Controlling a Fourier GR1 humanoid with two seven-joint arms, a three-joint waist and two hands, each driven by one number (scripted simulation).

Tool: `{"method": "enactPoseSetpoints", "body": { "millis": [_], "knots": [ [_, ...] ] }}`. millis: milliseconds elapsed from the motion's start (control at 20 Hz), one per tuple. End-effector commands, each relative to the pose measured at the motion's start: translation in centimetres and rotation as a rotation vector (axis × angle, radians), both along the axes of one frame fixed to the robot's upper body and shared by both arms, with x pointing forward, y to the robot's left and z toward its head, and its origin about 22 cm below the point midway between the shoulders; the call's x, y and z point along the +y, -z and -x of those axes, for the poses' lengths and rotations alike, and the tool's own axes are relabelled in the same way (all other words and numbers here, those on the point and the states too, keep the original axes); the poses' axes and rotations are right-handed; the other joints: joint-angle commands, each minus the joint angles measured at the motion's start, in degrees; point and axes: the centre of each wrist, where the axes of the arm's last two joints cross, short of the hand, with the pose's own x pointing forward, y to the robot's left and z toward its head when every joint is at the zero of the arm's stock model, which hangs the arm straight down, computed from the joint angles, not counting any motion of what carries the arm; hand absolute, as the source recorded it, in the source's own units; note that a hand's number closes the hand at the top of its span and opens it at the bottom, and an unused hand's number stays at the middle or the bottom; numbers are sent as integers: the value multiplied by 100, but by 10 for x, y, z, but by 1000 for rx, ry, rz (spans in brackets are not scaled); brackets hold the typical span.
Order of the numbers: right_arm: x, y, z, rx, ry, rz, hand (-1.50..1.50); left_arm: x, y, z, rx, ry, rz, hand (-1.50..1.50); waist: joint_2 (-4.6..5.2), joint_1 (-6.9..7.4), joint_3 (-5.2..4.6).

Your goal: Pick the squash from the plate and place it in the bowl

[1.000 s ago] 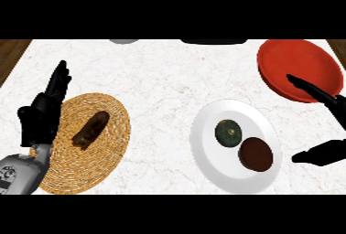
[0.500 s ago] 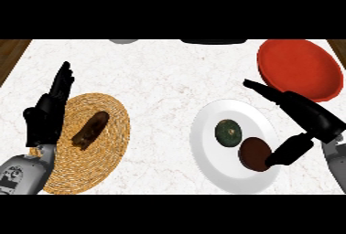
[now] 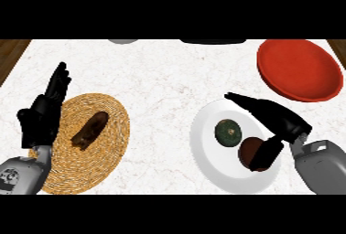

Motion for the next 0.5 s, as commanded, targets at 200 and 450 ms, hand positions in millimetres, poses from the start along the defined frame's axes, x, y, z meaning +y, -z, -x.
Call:
{"method": "enactPoseSetpoints", "body": {
  "millis": [200, 450],
  "knots": [
    [11, 31, -5, 30, 9, 39, -150, 4, 8, -11, -2, -16, -18, 0, 2, -34, 0],
    [21, 60, -24, 43, 6, 26, -150, 1, -18, 1, 0, 5, -1, 0, 2, 0, 2]
  ]
}}
